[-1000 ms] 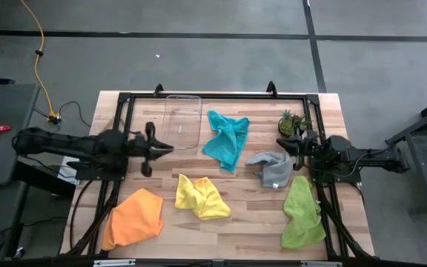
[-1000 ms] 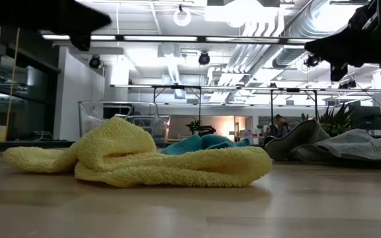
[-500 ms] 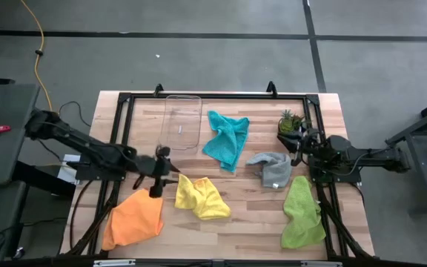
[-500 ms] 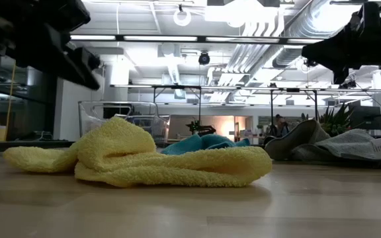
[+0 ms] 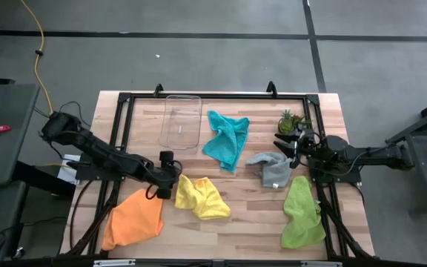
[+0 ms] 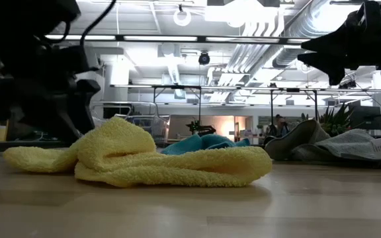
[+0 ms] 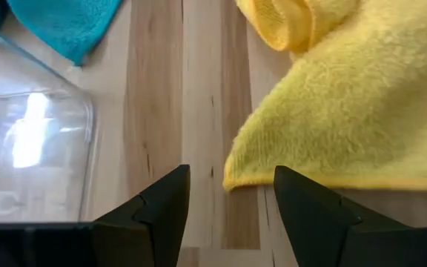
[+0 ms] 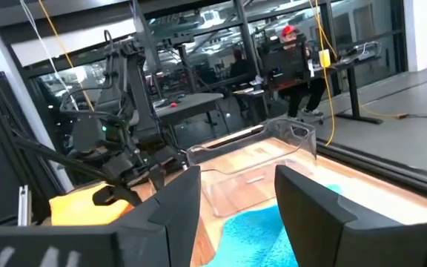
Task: Fold microfiber towels
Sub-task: Fold the yellow microfiber cloth
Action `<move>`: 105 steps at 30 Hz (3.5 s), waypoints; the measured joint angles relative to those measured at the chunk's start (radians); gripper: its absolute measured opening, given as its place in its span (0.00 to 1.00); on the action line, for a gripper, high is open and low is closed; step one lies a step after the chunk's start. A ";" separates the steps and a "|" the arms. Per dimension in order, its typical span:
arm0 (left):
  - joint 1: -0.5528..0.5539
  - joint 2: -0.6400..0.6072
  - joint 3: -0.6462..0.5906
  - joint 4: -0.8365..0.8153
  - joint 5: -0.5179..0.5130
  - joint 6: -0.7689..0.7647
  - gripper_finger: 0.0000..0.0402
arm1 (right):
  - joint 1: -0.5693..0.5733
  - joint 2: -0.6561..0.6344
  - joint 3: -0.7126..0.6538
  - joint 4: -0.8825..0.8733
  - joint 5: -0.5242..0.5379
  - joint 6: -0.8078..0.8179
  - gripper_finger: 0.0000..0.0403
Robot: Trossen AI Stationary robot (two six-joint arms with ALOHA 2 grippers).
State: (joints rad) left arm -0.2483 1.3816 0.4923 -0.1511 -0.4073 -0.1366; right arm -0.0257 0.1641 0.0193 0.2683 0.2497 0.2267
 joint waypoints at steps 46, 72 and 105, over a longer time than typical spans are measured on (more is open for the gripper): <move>-0.053 -0.044 0.026 -0.041 0.169 -0.145 0.01 | 0.000 0.006 0.000 -0.001 -0.018 -0.025 0.41; 0.137 -0.046 0.028 -0.040 0.269 0.067 0.50 | 0.000 0.007 0.000 -0.001 -0.018 -0.022 0.41; 0.174 0.101 0.031 0.025 0.370 0.119 0.06 | 0.000 0.007 0.000 -0.001 -0.018 -0.023 0.41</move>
State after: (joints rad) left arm -0.0742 1.4822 0.5232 -0.1264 -0.0370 -0.0172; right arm -0.0255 0.1711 0.0193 0.2669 0.2321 0.2039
